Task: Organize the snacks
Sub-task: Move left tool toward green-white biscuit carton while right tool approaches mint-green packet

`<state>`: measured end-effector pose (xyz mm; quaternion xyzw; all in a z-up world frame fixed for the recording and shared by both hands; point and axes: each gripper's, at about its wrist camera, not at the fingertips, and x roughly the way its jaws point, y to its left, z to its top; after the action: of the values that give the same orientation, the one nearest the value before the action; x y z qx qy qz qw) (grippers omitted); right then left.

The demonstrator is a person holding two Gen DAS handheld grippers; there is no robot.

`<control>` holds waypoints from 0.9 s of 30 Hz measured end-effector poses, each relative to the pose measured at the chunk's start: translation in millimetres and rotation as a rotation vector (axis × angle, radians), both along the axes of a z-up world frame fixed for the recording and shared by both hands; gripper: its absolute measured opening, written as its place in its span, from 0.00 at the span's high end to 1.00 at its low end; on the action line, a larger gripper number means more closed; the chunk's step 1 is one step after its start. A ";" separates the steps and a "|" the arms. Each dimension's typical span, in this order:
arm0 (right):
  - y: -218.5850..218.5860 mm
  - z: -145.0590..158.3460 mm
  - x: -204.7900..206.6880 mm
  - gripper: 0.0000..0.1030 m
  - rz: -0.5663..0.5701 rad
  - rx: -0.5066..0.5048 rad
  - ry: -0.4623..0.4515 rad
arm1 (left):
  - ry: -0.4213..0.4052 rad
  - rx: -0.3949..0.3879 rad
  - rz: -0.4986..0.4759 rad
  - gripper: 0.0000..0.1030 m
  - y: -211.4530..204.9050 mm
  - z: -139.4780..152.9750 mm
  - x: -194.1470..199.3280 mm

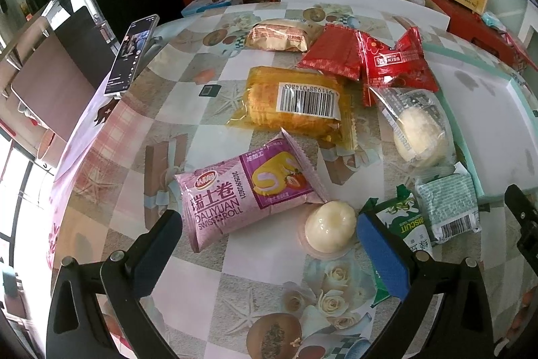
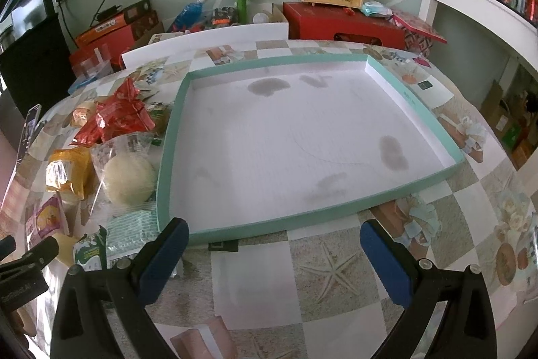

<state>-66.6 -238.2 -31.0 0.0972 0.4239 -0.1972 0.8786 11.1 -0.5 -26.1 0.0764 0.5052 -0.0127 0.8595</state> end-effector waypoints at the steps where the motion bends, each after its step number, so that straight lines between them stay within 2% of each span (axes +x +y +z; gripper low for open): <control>1: 0.0 -0.1 0.0 0.00 0.000 0.001 0.000 | 0.001 0.001 0.000 0.00 -0.4 -0.1 0.0; 27: 1.2 -4.9 1.6 0.00 0.003 0.009 0.016 | 0.009 0.003 -0.001 0.00 0.3 -4.7 -3.2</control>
<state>-65.0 -237.0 -35.9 0.0990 0.4321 -0.1946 0.8750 7.9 -0.2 -30.8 0.0780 0.5089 -0.0125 0.8572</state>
